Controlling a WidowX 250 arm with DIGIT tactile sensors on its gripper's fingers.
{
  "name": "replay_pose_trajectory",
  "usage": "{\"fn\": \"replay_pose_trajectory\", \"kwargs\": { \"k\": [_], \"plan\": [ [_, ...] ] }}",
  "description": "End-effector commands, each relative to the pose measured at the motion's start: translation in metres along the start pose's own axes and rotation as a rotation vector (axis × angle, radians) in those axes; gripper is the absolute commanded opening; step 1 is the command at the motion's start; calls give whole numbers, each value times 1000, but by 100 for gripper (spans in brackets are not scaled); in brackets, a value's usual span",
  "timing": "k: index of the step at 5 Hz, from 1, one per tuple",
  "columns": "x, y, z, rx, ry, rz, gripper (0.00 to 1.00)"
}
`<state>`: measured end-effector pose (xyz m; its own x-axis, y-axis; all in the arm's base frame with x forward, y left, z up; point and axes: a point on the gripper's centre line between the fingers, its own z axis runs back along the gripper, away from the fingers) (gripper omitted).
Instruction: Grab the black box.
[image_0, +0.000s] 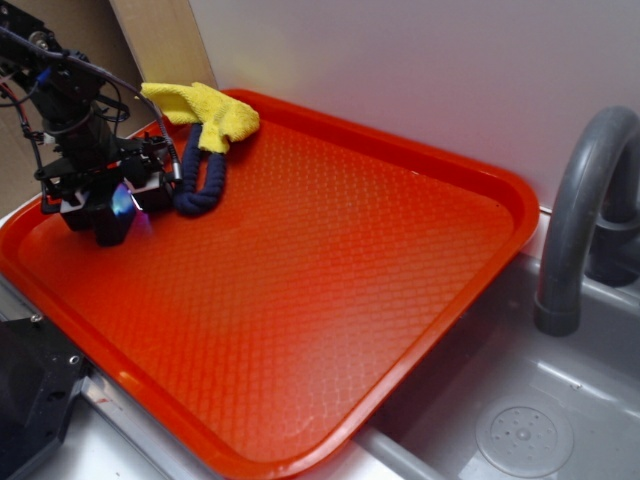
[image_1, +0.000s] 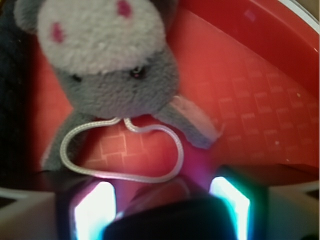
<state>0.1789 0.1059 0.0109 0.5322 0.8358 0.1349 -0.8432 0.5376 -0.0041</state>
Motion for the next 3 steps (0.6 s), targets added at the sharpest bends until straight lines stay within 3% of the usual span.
{"fn": "replay_pose_trajectory", "kwargs": {
  "k": [1,2,3],
  "plan": [
    [-16,-12,60,-33,-34,-401,0],
    [-14,-42,106,-43,-281,-634,0],
    [-36,-63,160,-143,-388,-859,0]
  ]
}}
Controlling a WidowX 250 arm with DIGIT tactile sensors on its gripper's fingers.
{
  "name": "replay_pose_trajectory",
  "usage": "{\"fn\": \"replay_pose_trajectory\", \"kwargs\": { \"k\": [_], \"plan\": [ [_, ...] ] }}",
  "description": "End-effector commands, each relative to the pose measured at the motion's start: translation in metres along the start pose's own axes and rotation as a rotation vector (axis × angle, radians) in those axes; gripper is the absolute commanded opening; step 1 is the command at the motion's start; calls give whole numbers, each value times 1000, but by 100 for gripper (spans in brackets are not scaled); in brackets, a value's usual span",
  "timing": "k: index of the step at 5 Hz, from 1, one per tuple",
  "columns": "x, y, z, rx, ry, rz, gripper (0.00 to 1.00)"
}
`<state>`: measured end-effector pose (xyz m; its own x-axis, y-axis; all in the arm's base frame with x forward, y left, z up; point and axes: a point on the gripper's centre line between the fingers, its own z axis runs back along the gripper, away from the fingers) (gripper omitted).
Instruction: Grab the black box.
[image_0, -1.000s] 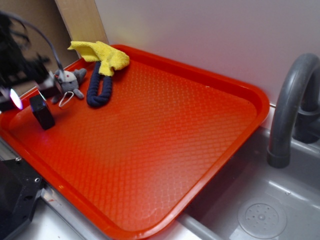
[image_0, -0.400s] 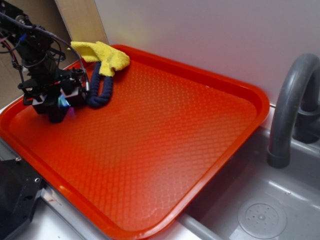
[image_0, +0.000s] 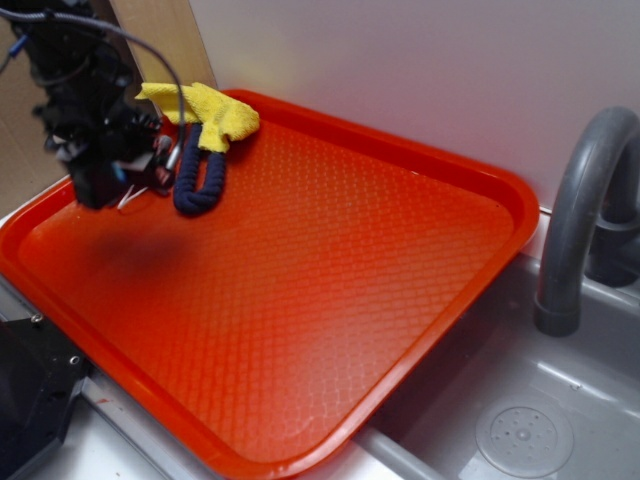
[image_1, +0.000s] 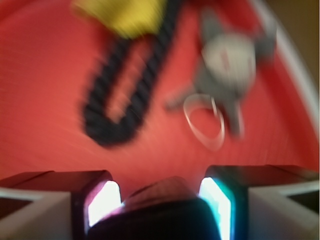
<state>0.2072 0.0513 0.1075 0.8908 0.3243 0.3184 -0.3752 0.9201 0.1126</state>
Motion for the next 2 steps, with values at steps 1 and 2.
{"fn": "replay_pose_trajectory", "kwargs": {
  "k": [1,2],
  "plan": [
    [22,-21,109,-83,-173,-311,0],
    [40,-12,148,-110,-108,-324,0]
  ]
}}
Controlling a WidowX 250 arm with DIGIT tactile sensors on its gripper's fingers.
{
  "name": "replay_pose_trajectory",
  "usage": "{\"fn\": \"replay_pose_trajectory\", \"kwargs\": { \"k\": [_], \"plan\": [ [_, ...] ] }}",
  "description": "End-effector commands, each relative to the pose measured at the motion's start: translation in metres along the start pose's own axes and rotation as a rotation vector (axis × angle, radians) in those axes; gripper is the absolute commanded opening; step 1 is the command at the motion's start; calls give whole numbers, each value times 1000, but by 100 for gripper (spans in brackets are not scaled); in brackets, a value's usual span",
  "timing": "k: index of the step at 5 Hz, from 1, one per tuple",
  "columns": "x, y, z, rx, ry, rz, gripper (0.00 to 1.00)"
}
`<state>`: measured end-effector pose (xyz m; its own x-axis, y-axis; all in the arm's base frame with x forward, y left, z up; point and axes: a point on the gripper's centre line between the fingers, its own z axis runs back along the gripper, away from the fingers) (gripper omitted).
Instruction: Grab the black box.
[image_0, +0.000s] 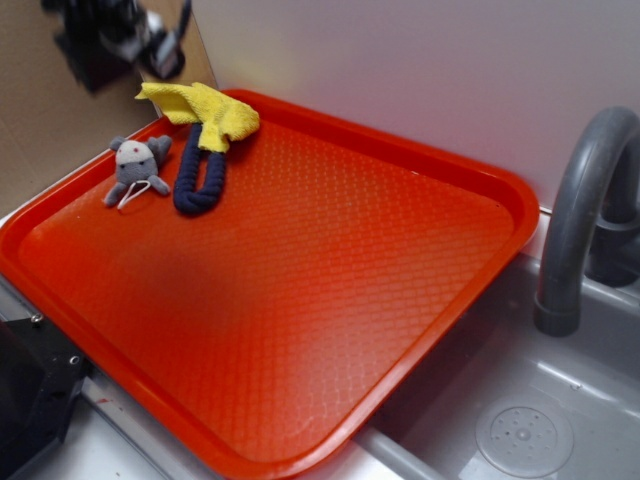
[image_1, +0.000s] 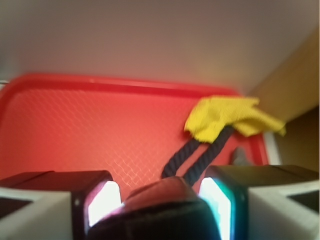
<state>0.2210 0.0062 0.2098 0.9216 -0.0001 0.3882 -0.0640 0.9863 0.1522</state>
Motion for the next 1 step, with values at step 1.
{"fn": "replay_pose_trajectory", "kwargs": {
  "k": [1],
  "plan": [
    [6,27,37,-72,47,-8,0]
  ]
}}
